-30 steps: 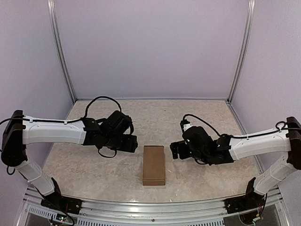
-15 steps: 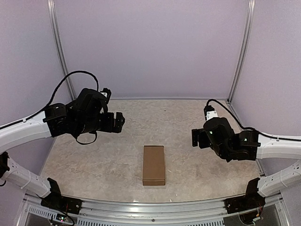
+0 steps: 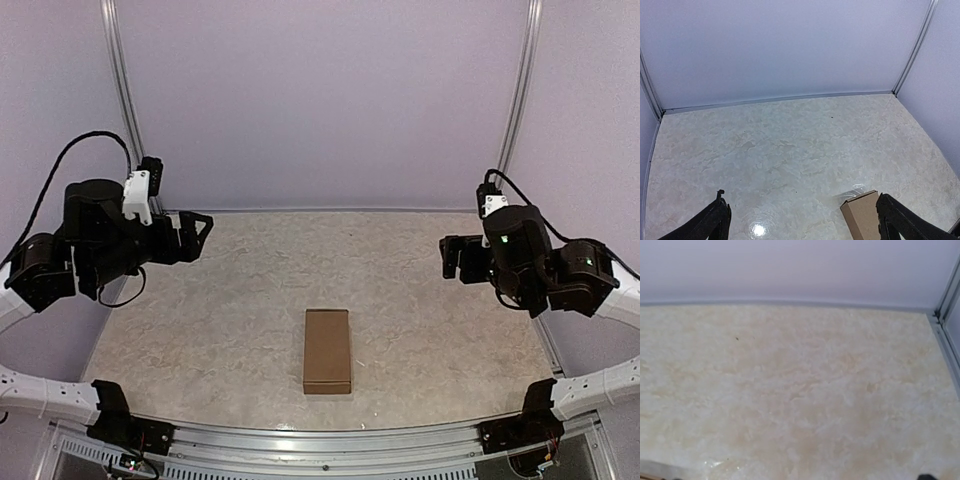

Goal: Fold the paper box

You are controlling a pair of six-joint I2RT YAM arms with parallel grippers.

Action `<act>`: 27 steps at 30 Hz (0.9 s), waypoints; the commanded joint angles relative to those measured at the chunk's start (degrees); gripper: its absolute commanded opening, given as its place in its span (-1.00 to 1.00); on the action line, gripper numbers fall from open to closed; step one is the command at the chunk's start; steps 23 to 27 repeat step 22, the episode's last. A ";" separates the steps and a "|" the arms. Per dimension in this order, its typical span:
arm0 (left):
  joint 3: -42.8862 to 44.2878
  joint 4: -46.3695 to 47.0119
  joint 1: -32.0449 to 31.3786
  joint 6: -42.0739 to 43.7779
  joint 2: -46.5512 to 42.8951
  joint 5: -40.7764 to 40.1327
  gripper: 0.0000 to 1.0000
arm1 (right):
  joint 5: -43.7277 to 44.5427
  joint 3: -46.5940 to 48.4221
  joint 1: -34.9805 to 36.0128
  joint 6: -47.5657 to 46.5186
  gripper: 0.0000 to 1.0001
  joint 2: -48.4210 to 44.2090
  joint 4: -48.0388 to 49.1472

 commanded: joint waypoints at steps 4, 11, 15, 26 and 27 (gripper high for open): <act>-4.60 -1.42 0.41 8.10 -9.87 1.17 0.98 | -1.25 -2.79 -0.36 -4.70 0.99 -9.16 -3.39; -15.86 2.30 0.39 7.89 -18.07 2.16 0.98 | -1.37 -6.91 -0.35 -6.57 0.99 -16.16 -0.78; -18.05 3.18 0.41 7.03 -21.10 1.50 0.97 | -1.07 -7.33 -0.36 -6.31 0.99 -18.89 -1.16; -14.38 -0.80 0.38 7.78 -20.28 1.18 0.98 | -1.24 -8.69 -0.35 -6.07 0.99 -21.25 0.14; -14.38 -0.80 0.38 7.78 -20.28 1.18 0.98 | -1.24 -8.69 -0.35 -6.07 0.99 -21.25 0.14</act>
